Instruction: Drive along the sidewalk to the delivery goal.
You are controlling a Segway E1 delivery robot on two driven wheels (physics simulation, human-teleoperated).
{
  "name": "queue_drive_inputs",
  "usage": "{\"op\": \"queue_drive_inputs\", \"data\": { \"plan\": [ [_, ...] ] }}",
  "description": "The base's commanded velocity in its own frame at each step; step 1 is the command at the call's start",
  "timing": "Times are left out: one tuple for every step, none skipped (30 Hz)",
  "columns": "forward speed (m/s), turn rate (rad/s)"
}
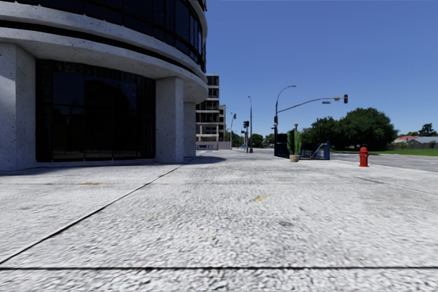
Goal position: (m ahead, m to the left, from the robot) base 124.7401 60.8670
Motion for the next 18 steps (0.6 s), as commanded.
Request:
{"op": "queue_drive_inputs", "data": {
  "plan": [
    [2.00, 0.00],
    [2.00, 0.00],
    [2.00, 0.00],
    [2.00, 0.00],
    [2.00, 0.00],
    [2.00, 0.00],
    [2.00, 0.00],
    [2.00, 0.00],
    [2.00, 0.00],
    [2.00, 0.00],
    [2.00, 0.00],
    [2.00, 0.00],
    [2.00, 0.00],
    [2.00, 0.00],
    [2.00, 0.00],
    [2.00, 0.00],
    [2.00, 0.00],
    [2.00, 0.00]
  ]
}}
